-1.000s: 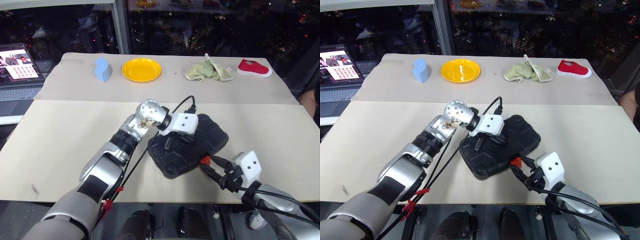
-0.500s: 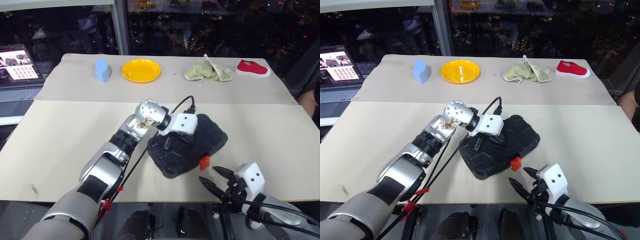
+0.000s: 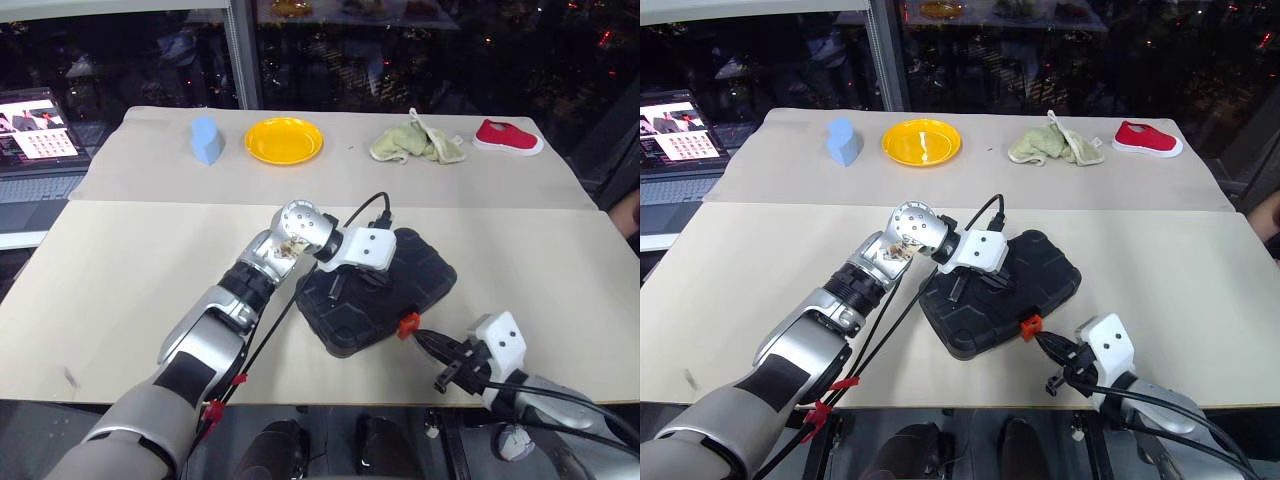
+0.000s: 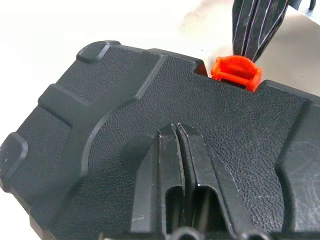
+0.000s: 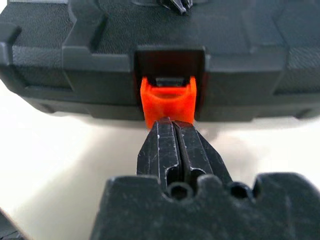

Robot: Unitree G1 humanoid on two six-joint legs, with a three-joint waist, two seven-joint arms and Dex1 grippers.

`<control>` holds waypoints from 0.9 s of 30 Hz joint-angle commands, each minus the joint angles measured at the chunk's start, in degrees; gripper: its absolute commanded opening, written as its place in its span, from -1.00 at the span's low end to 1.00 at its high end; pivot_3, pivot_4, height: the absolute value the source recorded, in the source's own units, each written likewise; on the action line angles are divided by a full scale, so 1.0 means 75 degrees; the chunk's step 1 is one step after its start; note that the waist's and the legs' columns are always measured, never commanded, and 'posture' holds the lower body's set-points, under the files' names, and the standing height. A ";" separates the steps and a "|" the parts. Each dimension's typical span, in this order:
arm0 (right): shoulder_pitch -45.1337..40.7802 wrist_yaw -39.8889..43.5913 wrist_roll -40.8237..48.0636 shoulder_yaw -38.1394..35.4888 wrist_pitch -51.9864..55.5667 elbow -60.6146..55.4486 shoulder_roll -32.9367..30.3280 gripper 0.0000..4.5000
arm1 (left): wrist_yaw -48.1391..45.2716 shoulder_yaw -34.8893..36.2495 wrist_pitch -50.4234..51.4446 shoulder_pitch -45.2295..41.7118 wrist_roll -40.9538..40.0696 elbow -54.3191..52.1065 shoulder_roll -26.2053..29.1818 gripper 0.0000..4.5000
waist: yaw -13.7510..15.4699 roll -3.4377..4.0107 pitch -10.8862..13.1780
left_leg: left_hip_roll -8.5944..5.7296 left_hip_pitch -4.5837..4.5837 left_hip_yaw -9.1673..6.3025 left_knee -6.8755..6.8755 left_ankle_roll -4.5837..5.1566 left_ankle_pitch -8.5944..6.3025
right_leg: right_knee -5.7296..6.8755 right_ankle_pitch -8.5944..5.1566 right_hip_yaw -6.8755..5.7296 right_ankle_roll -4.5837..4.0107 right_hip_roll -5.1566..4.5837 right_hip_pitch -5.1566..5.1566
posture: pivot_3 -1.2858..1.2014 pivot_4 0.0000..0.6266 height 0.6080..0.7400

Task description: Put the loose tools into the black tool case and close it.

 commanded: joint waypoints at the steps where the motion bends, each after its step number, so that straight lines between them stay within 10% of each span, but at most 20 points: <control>1: -0.0244 -0.0012 -0.0026 0.0087 -0.0079 -0.0042 -0.0026 -0.98 | -0.0051 -0.0332 0.0182 0.0219 0.0378 0.0114 -0.0001 -0.94 | 0.0000 0.0000 0.0000 | 0.0000 0.0000 0.0000 0.0000 0.0000 0.0000 | 0.0001 0.0000 0.0000 0.0000 0.0000 0.0000 | 0.03 -0.52 1.00; 24: -0.0897 0.0126 0.0494 -0.0201 0.0441 -0.0223 -0.0236 -0.98 | 0.0089 -0.0181 0.0702 0.0559 0.0287 -0.0126 0.0148 -0.94 | -0.0212 0.0000 -0.0001 | 0.0019 0.0032 0.0002 0.0000 -0.0019 0.0012 | 0.0003 -0.0001 0.0011 0.0003 -0.0010 0.0021 | 0.03 -0.52 1.00; 27: -0.0728 0.0575 0.1020 -0.0868 0.0531 -0.0377 -0.0600 -0.67 | -0.0058 0.0300 0.1544 0.0810 -0.0167 -0.0610 0.0551 -0.71 | -0.0214 0.0000 -0.0001 | 0.0017 0.0026 0.0003 -0.0003 -0.0015 0.0009 | 0.0002 -0.0002 0.0013 0.0003 -0.0008 0.0014 | 0.03 -0.52 1.00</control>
